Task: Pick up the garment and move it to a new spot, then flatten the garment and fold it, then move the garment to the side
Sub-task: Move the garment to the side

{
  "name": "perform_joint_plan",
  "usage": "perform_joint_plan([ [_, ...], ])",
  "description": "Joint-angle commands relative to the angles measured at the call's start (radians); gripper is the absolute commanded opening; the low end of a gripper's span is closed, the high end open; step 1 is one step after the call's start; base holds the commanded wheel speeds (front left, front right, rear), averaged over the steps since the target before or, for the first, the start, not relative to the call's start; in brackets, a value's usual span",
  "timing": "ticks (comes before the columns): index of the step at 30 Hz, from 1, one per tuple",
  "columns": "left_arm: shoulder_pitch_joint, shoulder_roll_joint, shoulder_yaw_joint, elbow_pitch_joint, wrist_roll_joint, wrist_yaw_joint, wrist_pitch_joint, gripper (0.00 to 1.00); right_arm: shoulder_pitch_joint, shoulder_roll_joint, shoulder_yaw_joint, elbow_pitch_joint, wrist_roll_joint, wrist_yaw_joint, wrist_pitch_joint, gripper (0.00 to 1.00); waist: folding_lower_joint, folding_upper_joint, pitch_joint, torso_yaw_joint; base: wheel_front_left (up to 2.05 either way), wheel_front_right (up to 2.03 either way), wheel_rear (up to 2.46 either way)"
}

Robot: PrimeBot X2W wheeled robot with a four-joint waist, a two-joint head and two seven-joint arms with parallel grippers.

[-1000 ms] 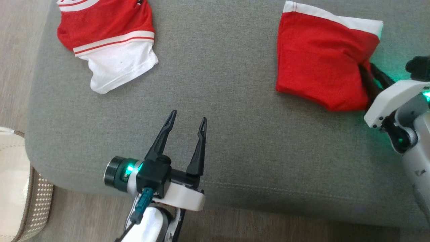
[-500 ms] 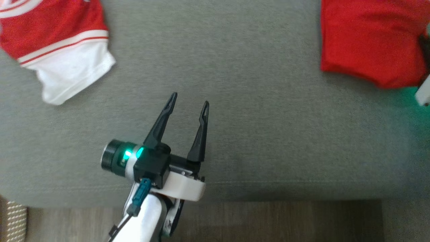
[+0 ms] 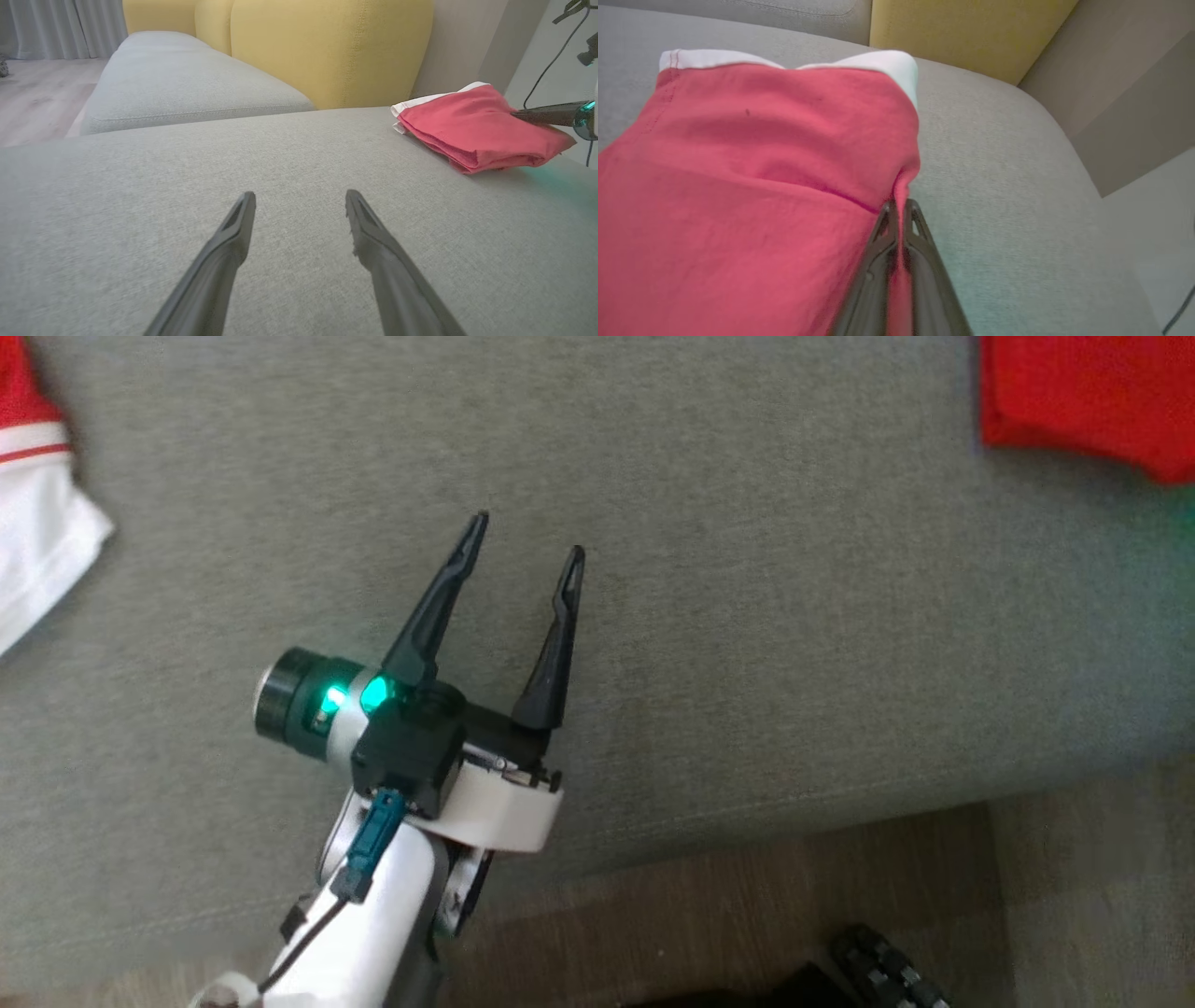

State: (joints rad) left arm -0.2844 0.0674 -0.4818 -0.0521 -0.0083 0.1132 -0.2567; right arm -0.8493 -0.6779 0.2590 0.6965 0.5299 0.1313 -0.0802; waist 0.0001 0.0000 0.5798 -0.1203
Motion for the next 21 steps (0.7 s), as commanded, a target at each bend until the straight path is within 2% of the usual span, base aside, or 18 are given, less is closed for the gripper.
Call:
perform_joint_plan([
  [1,-0.020,0.014,0.018,-0.040,0.014,-0.003,-0.005,1.00,-0.004,-0.053,-0.015,-0.030,-0.019,-0.001,-0.015,0.00,-0.0001,0.0000,0.031,-0.033,0.00,0.00,0.00],
  [13,-0.055,0.053,-0.009,-0.052,0.032,-0.002,-0.005,1.00,-0.064,-0.056,-0.084,-0.040,-0.162,-0.001,-0.024,0.00,-0.0001,0.0000,0.064,-0.086,0.00,0.00,0.00],
  [14,-0.058,0.056,-0.012,-0.052,0.033,-0.001,-0.005,1.00,-0.071,-0.054,-0.095,-0.037,-0.180,-0.001,-0.029,0.40,-0.0001,0.0000,0.066,-0.088,0.00,0.00,0.00],
  [15,-0.060,0.059,-0.016,-0.051,0.033,0.000,-0.005,1.00,-0.080,-0.051,-0.110,-0.032,-0.204,-0.001,-0.037,1.00,-0.0001,0.0000,0.066,-0.090,0.00,0.00,0.00],
  [21,-0.065,0.060,-0.027,-0.042,0.021,0.014,-0.005,1.00,-0.091,0.007,-0.228,-0.010,-0.401,-0.001,-0.076,1.00,-0.0001,0.0000,0.035,-0.072,0.00,0.00,0.00],
])
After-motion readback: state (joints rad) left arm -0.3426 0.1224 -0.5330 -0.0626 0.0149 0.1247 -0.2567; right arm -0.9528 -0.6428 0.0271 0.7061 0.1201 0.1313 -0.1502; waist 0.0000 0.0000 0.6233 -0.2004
